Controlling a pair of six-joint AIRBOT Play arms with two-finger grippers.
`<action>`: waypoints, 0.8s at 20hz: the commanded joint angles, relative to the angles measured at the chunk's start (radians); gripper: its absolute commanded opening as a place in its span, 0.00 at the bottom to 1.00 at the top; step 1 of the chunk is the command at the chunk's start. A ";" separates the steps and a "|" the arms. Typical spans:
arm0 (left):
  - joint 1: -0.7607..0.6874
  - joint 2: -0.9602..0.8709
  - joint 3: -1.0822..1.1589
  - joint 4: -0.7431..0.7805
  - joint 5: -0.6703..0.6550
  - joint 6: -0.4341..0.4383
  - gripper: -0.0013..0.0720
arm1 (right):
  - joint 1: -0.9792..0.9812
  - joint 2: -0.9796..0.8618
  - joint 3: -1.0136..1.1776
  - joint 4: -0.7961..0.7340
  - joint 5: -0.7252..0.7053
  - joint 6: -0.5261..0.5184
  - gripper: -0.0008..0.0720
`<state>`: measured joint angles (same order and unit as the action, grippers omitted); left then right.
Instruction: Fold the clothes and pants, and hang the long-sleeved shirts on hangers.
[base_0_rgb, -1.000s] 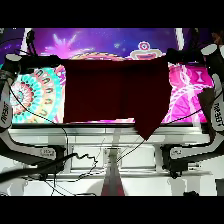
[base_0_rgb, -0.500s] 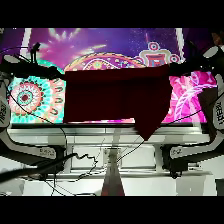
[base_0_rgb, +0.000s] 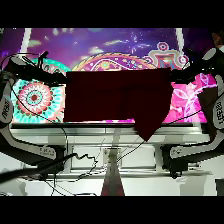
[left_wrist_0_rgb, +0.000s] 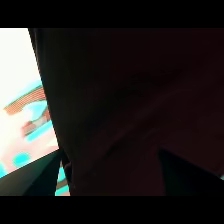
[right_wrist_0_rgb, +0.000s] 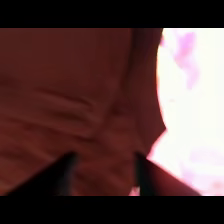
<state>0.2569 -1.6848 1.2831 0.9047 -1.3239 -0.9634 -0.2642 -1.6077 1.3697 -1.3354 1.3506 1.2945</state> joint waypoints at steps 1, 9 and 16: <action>0.016 0.043 0.001 0.008 -0.078 -0.035 0.75 | -0.010 0.000 0.000 -0.105 0.119 -0.001 0.47; 0.056 0.395 0.011 0.093 -0.248 -0.090 0.03 | -0.086 0.201 -0.250 -0.042 0.182 -0.037 0.44; 0.056 0.668 -0.190 0.116 -0.085 -0.103 0.03 | -0.097 0.356 -0.734 0.112 0.137 -0.145 0.48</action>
<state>0.3119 -1.1297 1.1854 0.9924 -1.5063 -1.0637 -0.3573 -1.2892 0.7952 -1.2903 1.5211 1.1851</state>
